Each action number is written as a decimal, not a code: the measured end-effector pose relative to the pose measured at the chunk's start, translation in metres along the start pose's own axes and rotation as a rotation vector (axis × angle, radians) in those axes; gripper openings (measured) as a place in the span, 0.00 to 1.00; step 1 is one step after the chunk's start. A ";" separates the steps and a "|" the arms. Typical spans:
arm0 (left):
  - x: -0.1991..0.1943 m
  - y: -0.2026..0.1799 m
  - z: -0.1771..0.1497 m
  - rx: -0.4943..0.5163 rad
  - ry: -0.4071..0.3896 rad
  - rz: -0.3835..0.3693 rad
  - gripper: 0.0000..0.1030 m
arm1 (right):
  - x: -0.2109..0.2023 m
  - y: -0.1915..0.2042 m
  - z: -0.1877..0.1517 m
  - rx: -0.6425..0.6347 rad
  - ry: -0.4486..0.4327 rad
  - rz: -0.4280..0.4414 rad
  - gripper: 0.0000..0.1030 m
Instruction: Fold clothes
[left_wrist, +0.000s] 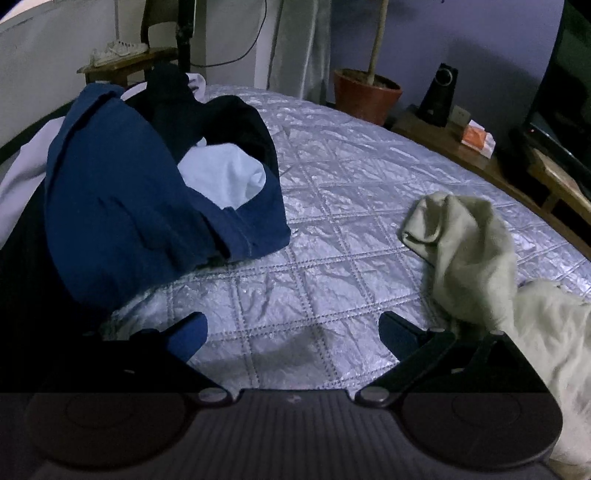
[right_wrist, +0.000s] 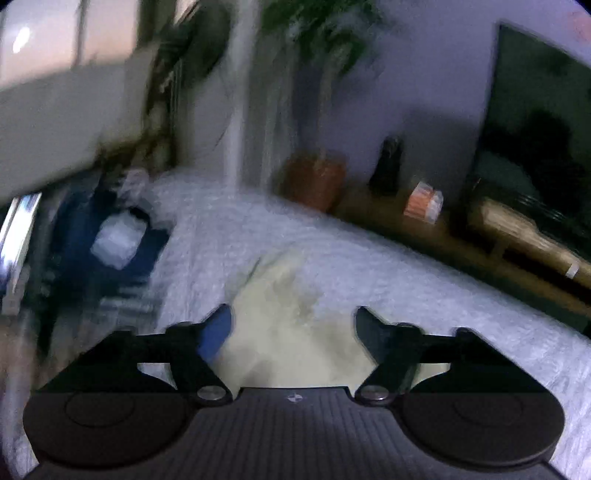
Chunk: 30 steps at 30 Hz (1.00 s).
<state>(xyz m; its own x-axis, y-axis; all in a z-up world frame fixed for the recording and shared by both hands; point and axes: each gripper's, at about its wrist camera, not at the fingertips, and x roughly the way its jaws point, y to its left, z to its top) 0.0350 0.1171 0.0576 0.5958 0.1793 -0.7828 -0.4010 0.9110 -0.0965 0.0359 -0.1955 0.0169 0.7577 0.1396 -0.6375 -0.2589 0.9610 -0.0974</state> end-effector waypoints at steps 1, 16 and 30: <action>0.000 -0.001 -0.001 0.005 0.003 -0.002 0.96 | 0.000 0.015 -0.022 -0.034 0.057 -0.002 0.60; -0.003 -0.018 -0.016 0.131 -0.025 -0.076 0.96 | -0.006 0.006 -0.049 0.122 0.083 0.002 0.02; -0.084 -0.081 -0.091 0.799 -0.484 -0.221 0.95 | -0.096 -0.091 -0.031 0.464 -0.115 0.023 0.02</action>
<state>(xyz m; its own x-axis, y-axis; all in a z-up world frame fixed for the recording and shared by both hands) -0.0463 -0.0055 0.0753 0.8957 -0.0559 -0.4411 0.2409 0.8948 0.3758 -0.0314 -0.3037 0.0632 0.8231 0.1624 -0.5442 -0.0013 0.9588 0.2840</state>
